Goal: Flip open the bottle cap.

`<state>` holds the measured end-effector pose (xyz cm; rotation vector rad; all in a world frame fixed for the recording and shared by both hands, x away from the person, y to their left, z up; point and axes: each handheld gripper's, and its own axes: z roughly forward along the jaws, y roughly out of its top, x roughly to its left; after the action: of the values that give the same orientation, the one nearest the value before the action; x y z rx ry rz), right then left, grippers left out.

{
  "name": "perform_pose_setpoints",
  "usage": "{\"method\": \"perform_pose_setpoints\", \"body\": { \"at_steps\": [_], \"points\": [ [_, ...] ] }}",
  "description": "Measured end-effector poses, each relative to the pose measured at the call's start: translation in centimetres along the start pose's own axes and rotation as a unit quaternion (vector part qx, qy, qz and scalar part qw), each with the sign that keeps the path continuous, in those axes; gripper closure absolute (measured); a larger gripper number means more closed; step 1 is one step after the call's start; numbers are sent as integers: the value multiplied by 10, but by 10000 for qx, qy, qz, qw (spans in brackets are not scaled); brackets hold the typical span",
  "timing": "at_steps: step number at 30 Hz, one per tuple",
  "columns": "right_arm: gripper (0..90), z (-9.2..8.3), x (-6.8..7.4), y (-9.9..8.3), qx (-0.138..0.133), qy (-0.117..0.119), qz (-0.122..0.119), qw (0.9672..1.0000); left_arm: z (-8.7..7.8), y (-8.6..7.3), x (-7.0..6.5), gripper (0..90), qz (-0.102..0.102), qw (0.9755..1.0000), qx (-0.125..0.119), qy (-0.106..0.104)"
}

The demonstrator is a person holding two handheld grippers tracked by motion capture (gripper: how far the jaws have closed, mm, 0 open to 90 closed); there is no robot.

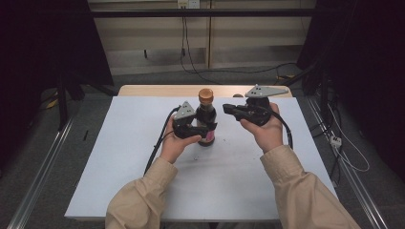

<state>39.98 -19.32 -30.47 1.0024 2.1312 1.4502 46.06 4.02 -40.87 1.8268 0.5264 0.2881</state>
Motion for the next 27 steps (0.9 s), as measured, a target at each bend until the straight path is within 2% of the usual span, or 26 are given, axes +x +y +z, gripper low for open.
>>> {"method": "perform_pose_setpoints", "body": {
  "at_steps": [8, 15, 27],
  "points": [
    [900, 13, 2, 16, 50, 94, -79, 9999, 0, 0, 0, 302, -18, 10000, -6, 2],
    [900, 16, -1, 22, 39, 81, -70, 9999, 1, 0, 0, 303, -25, 10000, -9, -5],
    [900, 21, 4, 34, 119, 48, -267, 9996, 1, 0, 0, 305, 3, 10000, 10, 21]
  ]
}}
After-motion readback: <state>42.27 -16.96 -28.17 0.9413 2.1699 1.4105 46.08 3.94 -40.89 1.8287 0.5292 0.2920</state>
